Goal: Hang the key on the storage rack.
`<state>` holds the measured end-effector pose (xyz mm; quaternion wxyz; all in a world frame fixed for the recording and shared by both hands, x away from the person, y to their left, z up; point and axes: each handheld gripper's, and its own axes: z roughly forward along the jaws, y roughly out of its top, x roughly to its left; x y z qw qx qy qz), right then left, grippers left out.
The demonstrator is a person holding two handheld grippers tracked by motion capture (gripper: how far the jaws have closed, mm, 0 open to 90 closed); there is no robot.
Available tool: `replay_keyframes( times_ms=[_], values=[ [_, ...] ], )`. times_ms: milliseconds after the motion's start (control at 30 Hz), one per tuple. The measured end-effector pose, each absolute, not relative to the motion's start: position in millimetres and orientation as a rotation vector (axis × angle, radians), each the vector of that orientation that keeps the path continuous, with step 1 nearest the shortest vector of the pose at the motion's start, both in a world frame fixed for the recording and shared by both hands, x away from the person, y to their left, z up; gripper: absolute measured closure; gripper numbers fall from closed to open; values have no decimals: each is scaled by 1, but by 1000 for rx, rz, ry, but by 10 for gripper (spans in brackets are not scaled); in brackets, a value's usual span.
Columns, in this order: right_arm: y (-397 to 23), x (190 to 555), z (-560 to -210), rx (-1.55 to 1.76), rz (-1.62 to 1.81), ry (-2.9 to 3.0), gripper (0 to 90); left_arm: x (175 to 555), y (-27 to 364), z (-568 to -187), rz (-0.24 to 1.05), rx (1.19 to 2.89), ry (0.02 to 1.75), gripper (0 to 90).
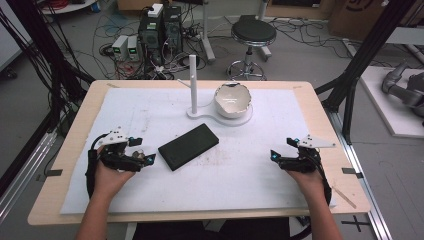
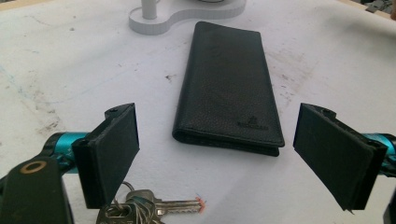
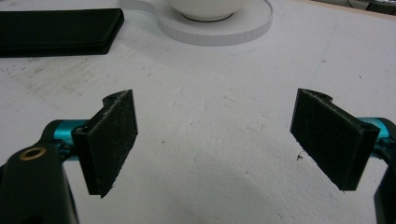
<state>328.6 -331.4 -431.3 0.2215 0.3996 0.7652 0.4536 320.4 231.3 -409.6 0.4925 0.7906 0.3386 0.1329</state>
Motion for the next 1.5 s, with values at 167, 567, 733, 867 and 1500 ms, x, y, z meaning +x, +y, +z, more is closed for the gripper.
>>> replay_keyframes(
  times_ms=[167,567,733,867,1500],
  values=[
    [-330,329,-433,1089,1252,2104,150,320,234,-408,323,1905,824,142],
    [-327,327,-432,1107,1296,2155,150,326,257,-411,352,1900,926,234],
    [-326,327,-434,1119,1292,2169,151,336,265,-421,329,1918,996,361],
    [-327,328,-435,1125,1285,2188,152,342,263,-430,292,1961,1017,477],
    [-334,324,-437,1145,1277,2182,162,345,260,-436,279,1995,1088,878]
  ],
)
